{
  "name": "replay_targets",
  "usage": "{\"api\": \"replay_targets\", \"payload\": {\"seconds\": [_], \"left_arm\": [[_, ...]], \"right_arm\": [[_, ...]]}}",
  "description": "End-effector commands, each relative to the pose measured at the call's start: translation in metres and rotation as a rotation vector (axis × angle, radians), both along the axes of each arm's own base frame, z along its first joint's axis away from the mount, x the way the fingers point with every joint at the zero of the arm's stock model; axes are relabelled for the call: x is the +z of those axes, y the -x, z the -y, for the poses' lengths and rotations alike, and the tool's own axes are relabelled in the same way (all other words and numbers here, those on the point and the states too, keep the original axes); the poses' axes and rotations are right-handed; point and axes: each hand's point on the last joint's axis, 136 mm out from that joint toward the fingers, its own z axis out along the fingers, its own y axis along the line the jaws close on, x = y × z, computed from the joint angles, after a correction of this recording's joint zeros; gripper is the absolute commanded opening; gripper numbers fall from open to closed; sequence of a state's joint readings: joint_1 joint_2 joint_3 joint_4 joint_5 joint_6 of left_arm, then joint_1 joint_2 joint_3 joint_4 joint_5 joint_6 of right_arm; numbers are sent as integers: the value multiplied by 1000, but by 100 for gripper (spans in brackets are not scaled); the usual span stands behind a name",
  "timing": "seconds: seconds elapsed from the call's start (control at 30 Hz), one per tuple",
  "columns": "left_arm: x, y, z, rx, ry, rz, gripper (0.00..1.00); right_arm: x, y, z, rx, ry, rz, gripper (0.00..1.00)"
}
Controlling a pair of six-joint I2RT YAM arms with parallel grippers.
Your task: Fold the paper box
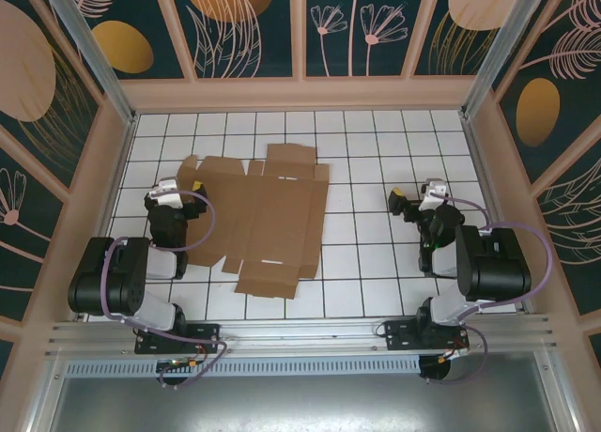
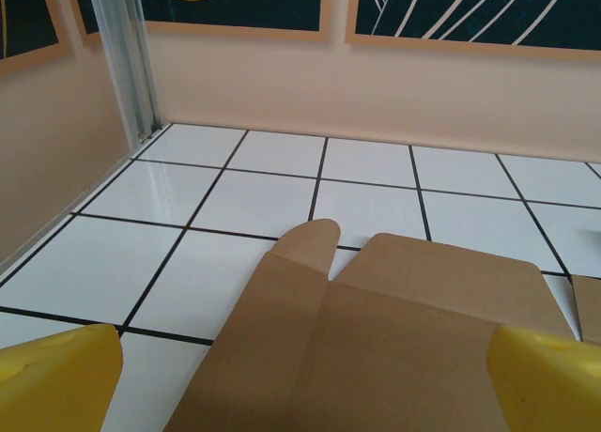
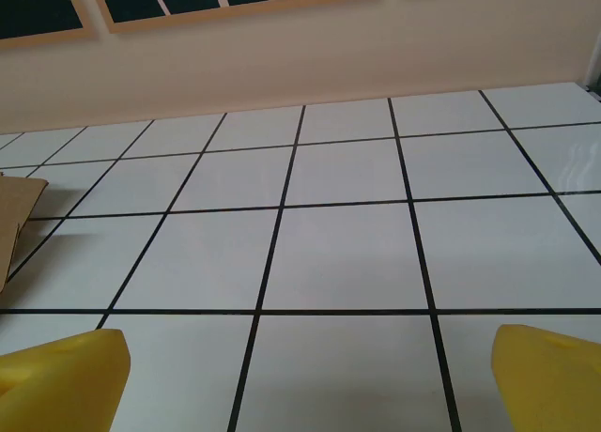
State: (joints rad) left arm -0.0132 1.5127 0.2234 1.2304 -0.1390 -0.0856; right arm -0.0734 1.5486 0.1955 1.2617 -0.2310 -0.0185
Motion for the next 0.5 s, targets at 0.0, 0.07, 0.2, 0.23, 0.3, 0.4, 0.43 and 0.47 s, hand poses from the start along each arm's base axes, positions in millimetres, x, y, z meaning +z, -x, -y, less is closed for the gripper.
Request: {"api": "replay_targets", "payload": {"seconds": [0.0, 0.07, 0.2, 0.23, 0.3, 0.4, 0.43, 0.47], "left_arm": [[12, -4, -2, 10, -11, 47, 99], [13, -4, -2, 10, -11, 48, 99], [12, -4, -2, 9, -11, 46, 99], [12, -4, -2, 9, -11, 46, 99], [13, -5, -2, 8, -9, 45, 99], [12, -5, -2, 9, -11, 42, 99], [12, -6, -2, 8, -11, 40, 99], [10, -6, -2, 8, -9, 35, 99]], "right_arm": [[18, -7, 3, -2, -5, 70, 99], [18, -7, 3, -2, -5, 71, 99], [18, -7, 3, -2, -4, 72, 99], [18, -7, 3, -2, -4, 71, 99], [18, -7, 3, -1, -5, 73, 99], [18, -7, 3, -2, -5, 72, 99], [18, -7, 3, -1, -6, 69, 99], [18, -7, 3, 0, -7, 71, 99]]}}
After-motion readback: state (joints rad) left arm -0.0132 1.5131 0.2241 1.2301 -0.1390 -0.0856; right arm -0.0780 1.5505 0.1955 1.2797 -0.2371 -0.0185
